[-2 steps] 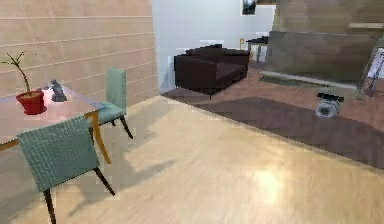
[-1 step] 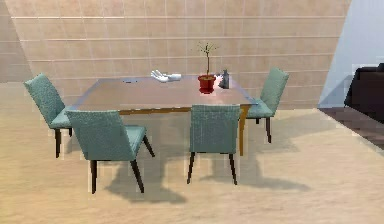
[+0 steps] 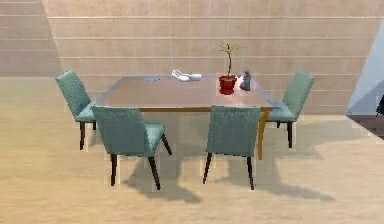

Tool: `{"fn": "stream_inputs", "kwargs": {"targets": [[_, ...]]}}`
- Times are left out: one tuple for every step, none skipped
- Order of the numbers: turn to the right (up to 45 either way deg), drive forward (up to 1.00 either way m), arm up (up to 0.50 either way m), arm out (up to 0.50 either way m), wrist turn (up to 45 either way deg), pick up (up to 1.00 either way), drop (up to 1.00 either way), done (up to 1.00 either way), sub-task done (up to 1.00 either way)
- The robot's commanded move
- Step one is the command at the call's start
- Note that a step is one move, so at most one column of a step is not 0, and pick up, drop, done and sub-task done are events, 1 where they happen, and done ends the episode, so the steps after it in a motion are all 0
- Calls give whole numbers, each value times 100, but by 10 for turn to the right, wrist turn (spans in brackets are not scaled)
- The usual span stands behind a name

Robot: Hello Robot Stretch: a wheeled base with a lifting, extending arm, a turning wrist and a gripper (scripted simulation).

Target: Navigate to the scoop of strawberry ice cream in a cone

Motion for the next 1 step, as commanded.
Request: {"fn": "stream_inputs", "kwargs": {"targets": [[0, 10, 0, 0, 0, 0, 0, 0, 0]]}}
